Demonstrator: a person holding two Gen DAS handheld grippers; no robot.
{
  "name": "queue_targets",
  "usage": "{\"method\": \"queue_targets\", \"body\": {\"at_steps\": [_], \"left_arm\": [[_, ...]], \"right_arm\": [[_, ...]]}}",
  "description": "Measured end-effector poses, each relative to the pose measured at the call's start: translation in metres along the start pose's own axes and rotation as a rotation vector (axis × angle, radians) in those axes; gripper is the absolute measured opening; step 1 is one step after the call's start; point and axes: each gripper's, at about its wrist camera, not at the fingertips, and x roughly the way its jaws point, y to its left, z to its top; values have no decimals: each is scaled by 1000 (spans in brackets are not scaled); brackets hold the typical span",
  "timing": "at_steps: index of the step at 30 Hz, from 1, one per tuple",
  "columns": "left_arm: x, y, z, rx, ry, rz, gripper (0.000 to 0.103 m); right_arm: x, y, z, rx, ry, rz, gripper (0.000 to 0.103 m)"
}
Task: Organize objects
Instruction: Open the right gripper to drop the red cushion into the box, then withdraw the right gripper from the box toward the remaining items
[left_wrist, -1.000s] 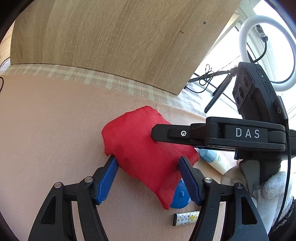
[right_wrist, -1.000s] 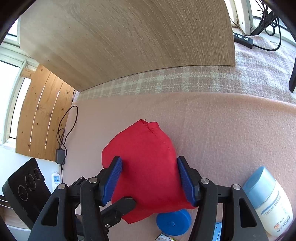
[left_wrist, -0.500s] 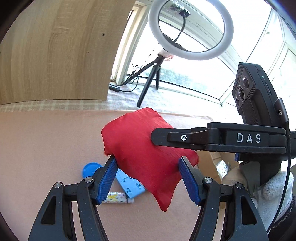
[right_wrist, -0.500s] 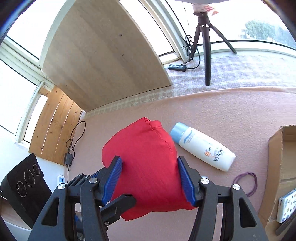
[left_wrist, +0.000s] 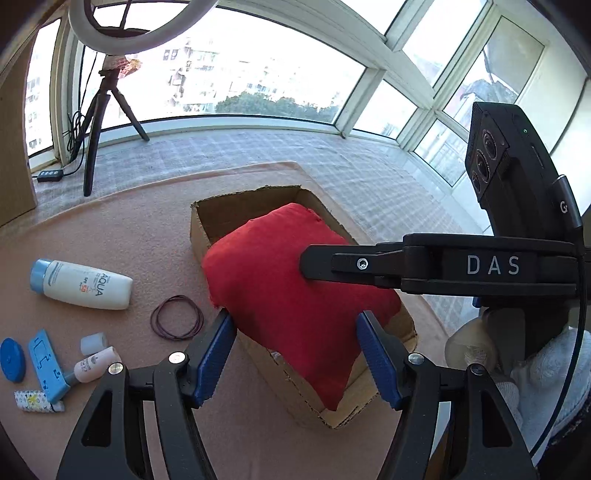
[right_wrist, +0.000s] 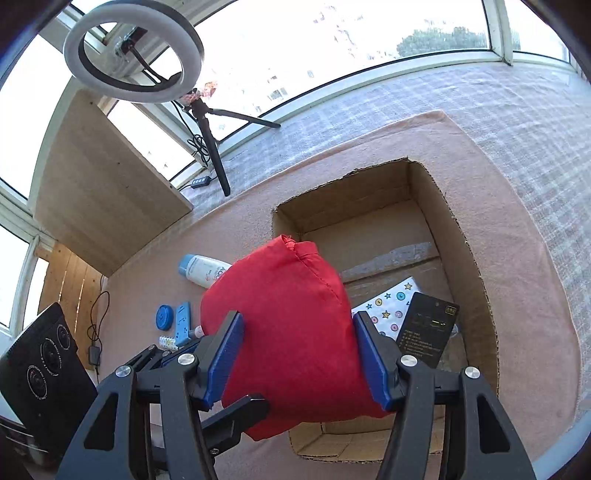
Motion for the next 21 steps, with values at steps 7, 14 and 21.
{"method": "queue_targets", "body": {"at_steps": [7, 14, 21], "left_arm": [[4, -21, -2, 37, 9, 43, 71], [-45, 22, -17, -20, -29, 161, 71], [-129, 86, -59, -97, -86, 351, 72]], "right_arm": [[-16, -29, 0, 36, -53, -73, 57], [-13, 11, -10, -64, -76, -95, 57], [4, 92, -48, -182, -90, -104, 57]]}}
